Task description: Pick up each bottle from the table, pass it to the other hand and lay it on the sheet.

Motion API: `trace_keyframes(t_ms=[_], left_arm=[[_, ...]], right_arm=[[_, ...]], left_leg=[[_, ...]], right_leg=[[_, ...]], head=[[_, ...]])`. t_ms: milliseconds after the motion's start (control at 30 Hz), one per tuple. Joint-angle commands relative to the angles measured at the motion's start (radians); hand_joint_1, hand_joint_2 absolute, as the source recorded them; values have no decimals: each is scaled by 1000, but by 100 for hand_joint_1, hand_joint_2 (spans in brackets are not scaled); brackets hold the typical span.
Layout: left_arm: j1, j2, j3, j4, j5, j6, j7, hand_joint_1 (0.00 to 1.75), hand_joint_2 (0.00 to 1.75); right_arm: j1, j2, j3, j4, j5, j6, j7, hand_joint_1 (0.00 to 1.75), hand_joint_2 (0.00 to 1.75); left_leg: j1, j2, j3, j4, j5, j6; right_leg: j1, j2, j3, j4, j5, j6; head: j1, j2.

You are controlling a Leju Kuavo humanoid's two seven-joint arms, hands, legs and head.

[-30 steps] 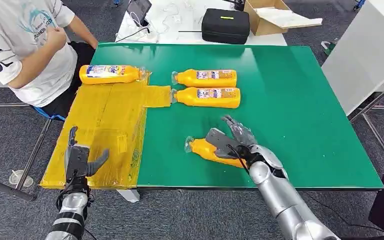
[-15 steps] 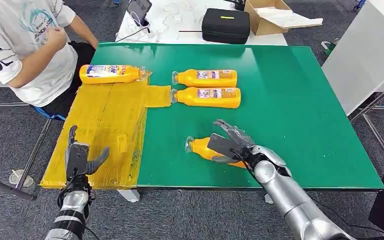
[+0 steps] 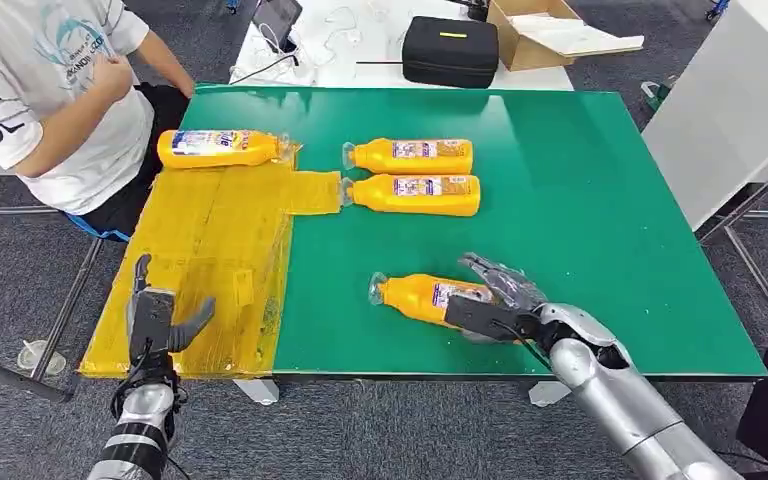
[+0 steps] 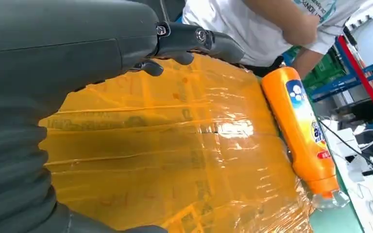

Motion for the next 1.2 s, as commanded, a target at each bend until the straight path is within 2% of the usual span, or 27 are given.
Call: trace_keyframes(t_ms=[33,100,167,200,300,333,500,567,600,667,700,800,833,867,933,967,1000,1067,1200], left_arm=[[-19,14,-16,44,0,-7,2,0,175],[-19,14,-16,44,0,-7,2,0,175],[-19,14,-16,44,0,-7,2,0,175],[-19,14,-16,44,0,-7,2,0,175],[-21,14,-17,46,0,-8,2,0,175],[-22,14,-17,48,-1,-9,2,0,175],[-26,8,-16,63,-9,-13,2,0,175],[-30,6,-17,68,-11,-13,2,0,175],[-34,5,-18,72,-13,-16,2,0,175],[-39,2,-19,78,-16,-15,2,0,175],[-41,0,-20,81,-17,-18,2,0,175],[-43,-4,-22,88,-19,-17,2,0,175],[-43,-4,-24,91,-20,-18,2,0,175],[-43,-5,-25,91,-20,-18,2,0,175],[-43,-6,-26,94,-22,-18,2,0,175],[-44,-5,-26,95,-22,-17,2,0,175],[-45,-5,-26,96,-21,-17,2,0,175],[-47,-5,-27,95,-21,-18,2,0,175],[-49,-7,-26,93,-20,-17,2,0,175]], right_arm=[[13,-72,51,-28,12,18,37,0,175],[13,-72,51,-28,12,18,37,0,175],[13,-72,51,-28,12,18,37,0,175],[13,-72,51,-28,12,18,37,0,175],[6,-64,51,-10,15,20,44,0,175],[6,-61,50,-2,16,21,48,0,175],[0,-15,30,113,32,10,67,0,175],[-9,-2,23,156,33,9,69,0,175],[-15,7,20,183,34,14,72,0,175],[-25,22,12,227,33,13,72,0,175],[-26,30,6,247,27,16,68,0,175],[-26,42,-4,273,19,16,61,3,175],[-25,45,-9,279,13,17,58,37,175],[-24,44,-9,280,13,17,58,106,175],[-22,44,-11,282,12,17,57,133,175],[-21,44,-14,284,9,18,56,152,175],[-20,44,-16,285,6,21,54,164,175],[-17,45,-22,284,4,21,52,173,175],[-4,59,-41,271,-7,11,37,175,175]], left_leg=[[-1,-1,4,-1,-1,1],[-1,0,2,0,-1,1],[-1,2,6,-1,-2,2],[-1,1,1,-1,0,1],[-1,1,1,-1,-1,1],[-1,2,6,-1,-2,2],[0,1,1,-1,0,1],[-1,2,7,-2,-1,2],[0,1,3,-1,-1,1],[-1,3,7,-2,-2,2],[0,1,2,-1,0,1],[0,1,3,-1,0,1],[0,1,5,-2,-1,1],[0,1,4,-1,0,1],[0,1,5,-2,-1,1],[0,1,4,-1,0,1],[0,1,5,-1,-1,1],[0,2,6,-1,-1,1],[0,2,6,-1,0,1]], right_leg=[[0,-2,5,-1,-2,-1],[0,-1,2,0,-1,-1],[0,0,6,0,-2,-2],[0,0,1,0,0,-1],[0,0,2,0,0,-1],[0,-1,6,0,-2,-2],[0,0,2,-1,0,0],[0,0,7,-2,-1,-1],[0,0,3,-1,0,-1],[0,0,7,-2,-1,-1],[1,0,2,-1,0,-1],[1,0,3,-1,0,-1],[1,-1,6,-2,0,-1],[0,-1,4,-2,0,-1],[1,-1,5,-2,0,-1],[1,0,4,-2,0,-1],[1,0,4,-2,0,-1],[1,0,5,-1,0,-1],[1,0,5,-1,0,-1]], head=[[0,0],[0,0],[0,0],[0,0],[0,0],[0,0],[0,0],[0,0],[0,0],[0,0],[0,0],[0,0],[0,0],[0,0],[0,0],[0,0],[0,0],[0,0],[0,0]])
